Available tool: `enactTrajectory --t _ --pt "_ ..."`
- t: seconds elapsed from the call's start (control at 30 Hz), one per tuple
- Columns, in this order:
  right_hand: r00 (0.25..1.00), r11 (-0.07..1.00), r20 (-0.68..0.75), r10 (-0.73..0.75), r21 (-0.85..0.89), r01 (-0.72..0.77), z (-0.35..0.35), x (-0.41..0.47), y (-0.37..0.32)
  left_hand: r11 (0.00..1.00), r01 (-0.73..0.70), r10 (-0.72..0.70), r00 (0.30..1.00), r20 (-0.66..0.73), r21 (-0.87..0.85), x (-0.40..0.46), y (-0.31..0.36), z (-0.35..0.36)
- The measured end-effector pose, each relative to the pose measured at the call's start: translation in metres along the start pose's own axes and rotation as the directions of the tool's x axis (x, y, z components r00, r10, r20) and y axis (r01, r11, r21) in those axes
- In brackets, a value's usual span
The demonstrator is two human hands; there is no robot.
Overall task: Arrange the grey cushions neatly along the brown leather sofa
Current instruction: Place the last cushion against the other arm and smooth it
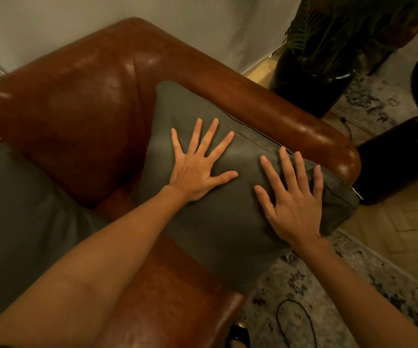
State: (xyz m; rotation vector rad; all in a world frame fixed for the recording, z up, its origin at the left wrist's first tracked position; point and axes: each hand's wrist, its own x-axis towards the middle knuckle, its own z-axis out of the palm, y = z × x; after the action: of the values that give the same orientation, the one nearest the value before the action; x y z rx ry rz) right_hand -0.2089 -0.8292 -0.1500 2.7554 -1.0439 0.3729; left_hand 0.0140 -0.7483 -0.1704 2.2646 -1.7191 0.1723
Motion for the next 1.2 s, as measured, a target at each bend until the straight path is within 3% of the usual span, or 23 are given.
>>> enactTrajectory --t 0.37,0.67,0.83,0.9,0.97,1.07,1.2 --pt "0.989 0.997 0.129 0.067 -0.041 -0.062 0.009 0.010 -0.002 0.997 -0.021 0.022 1.000 -0.002 0.080 0.013 -0.004 0.015" --pt "0.987 0.993 0.140 0.077 -0.102 -0.064 0.011 0.011 -0.006 0.993 0.002 -0.007 0.999 0.037 0.117 0.014 -0.001 0.010" --pt "0.990 0.996 0.134 0.044 -0.084 -0.033 0.005 0.005 -0.006 0.996 -0.009 0.002 0.996 -0.084 -0.089 -0.007 0.002 -0.007" --pt "0.993 0.998 0.115 0.032 -0.058 -0.026 -0.001 0.003 -0.007 0.986 0.043 -0.070 0.985 -0.159 -0.163 -0.032 0.004 -0.004" --pt "0.996 0.999 0.084 0.025 -0.043 -0.021 -0.009 0.002 -0.010 0.972 0.146 -0.173 0.975 -0.142 -0.184 -0.061 0.006 0.008" --pt "0.998 0.996 -0.021 -0.067 -0.057 0.066 -0.014 -0.004 -0.022 0.937 0.295 -0.302 0.953 -0.013 -0.187 -0.084 0.006 0.026" --pt "0.931 0.934 -0.070 -0.357 -0.054 0.354 -0.004 -0.017 -0.038 0.920 0.342 -0.337 0.940 0.061 -0.191 -0.079 0.005 0.033"
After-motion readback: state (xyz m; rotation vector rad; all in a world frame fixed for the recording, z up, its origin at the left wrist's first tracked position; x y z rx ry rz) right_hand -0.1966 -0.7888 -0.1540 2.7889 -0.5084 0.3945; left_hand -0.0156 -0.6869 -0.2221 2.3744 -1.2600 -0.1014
